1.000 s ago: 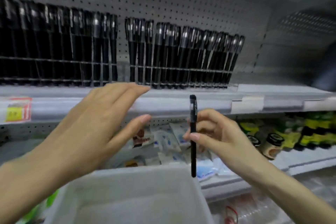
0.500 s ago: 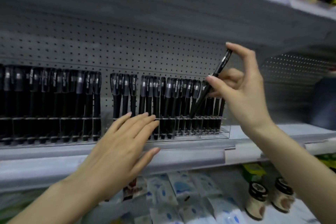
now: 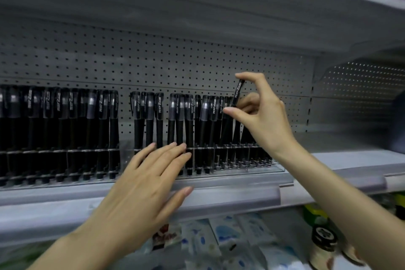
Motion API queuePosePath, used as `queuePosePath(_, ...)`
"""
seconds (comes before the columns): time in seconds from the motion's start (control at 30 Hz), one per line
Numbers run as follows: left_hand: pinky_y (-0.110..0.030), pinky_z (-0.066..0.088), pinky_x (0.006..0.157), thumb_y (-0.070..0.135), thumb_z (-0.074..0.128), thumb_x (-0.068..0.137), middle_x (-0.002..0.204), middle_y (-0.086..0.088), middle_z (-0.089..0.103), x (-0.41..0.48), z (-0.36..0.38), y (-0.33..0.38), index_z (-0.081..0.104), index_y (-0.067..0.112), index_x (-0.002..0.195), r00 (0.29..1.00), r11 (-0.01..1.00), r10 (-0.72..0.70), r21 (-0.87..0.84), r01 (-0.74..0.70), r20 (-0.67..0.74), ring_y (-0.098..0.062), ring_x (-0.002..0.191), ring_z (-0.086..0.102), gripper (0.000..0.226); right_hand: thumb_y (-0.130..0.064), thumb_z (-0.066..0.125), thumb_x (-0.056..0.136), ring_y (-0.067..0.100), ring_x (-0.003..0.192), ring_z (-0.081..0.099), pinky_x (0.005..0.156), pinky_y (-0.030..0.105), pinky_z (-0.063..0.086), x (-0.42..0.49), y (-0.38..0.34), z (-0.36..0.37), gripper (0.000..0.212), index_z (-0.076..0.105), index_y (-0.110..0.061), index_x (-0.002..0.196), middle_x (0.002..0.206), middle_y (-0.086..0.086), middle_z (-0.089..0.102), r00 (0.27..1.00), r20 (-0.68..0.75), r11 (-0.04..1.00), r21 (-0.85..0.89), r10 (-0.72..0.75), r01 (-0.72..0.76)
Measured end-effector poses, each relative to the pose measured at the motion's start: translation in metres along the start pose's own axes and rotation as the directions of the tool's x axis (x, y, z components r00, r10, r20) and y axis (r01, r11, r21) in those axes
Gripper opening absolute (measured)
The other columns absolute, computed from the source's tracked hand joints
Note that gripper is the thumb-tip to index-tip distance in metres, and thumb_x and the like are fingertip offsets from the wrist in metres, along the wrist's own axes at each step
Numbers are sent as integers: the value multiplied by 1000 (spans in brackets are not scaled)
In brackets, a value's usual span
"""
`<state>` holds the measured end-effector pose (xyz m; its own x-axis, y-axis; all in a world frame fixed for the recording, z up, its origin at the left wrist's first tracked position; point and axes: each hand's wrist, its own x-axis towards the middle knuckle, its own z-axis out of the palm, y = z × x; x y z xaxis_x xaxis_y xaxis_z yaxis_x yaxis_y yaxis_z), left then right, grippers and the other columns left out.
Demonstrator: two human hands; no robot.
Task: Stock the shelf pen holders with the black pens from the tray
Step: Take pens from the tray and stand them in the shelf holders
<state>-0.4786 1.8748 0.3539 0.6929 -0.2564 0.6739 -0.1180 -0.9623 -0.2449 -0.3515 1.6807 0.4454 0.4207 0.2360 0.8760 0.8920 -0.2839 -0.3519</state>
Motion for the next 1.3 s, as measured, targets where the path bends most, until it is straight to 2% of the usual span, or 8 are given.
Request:
queuePosePath(0.27, -35, 24, 108, 52, 27, 99, 141, 3, 50, 0, 2, -2, 51, 17, 136, 1000, 1000, 7, 14, -7, -13, -10, 131, 42, 56, -23, 77, 78, 9, 67, 57, 71, 29, 51, -3, 4, 0, 53, 50, -36, 122, 75, -5, 62, 994, 109, 999, -30, -19, 23)
queuePosePath(0.53, -34, 24, 108, 52, 28, 99, 141, 5, 51, 0, 0, -2, 51, 19, 135, 1000, 1000, 6, 6, -6, -14, -8, 130, 42, 55, -19, 73, 82, 9, 70, 55, 64, 12, 41, 4, -4, 1, 39, 54, -32, 114, 80, -5, 59, 988, 150, 1000, -10, -25, 27)
queuePosePath(0.67, -33, 24, 109, 52, 29, 98, 140, 5, 51, 0, 0, -2, 52, 19, 135, 1000, 1000, 3, 2, -3, -14, -8, 130, 42, 55, -18, 71, 83, 6, 73, 56, 68, 12, 40, 5, -2, 2, 42, 53, -35, 117, 84, -9, 58, 986, 167, 1000, 1, -17, 17)
queuePosePath(0.8, -33, 23, 109, 52, 30, 98, 139, 4, 52, 1, 0, -2, 52, 18, 135, 1000, 1000, 0, 11, 0, -16, -8, 129, 41, 55, -19, 71, 84, 4, 71, 55, 65, 8, 38, 6, 1, 2, 43, 47, -35, 115, 82, -8, 60, 988, 154, 1000, -20, -10, 14)
queuePosePath(1.03, -32, 23, 109, 51, 32, 97, 139, 4, 53, 1, -3, -1, 53, 17, 134, 1000, 1000, 2, 7, -2, -9, -9, 129, 42, 54, -19, 72, 83, 9, 69, 53, 63, 10, 39, 10, 2, -3, 39, 51, -26, 116, 80, -7, 62, 987, 163, 999, -35, 5, 0)
queuePosePath(1.1, -32, 23, 109, 51, 31, 98, 139, 4, 52, 1, -3, -1, 53, 17, 134, 1000, 1000, -5, 4, 5, 3, -8, 129, 41, 54, -22, 72, 83, 9, 67, 51, 65, 13, 41, 7, 2, -2, 41, 52, -28, 117, 80, -8, 61, 983, 184, 996, -91, -7, 24)
queuePosePath(1.2, -31, 21, 110, 52, 31, 98, 140, 5, 51, 1, -3, -1, 51, 18, 135, 1000, 1000, -14, -2, 14, 12, -7, 130, 37, 54, -29, 71, 82, 5, 66, 47, 69, 26, 44, 1, 4, 2, 45, 50, -33, 122, 78, -9, 54, 975, 217, 973, -214, -43, 90)
queuePosePath(1.3, -31, 19, 111, 52, 29, 99, 142, 4, 49, 0, -3, -1, 49, 18, 137, 1000, 1000, -16, -7, 17, 16, -6, 132, 35, 55, -28, 71, 83, 3, 64, 45, 70, 24, 42, -2, 5, 2, 55, 46, -31, 132, 76, -8, 50, 982, 183, 968, -231, -52, 95)
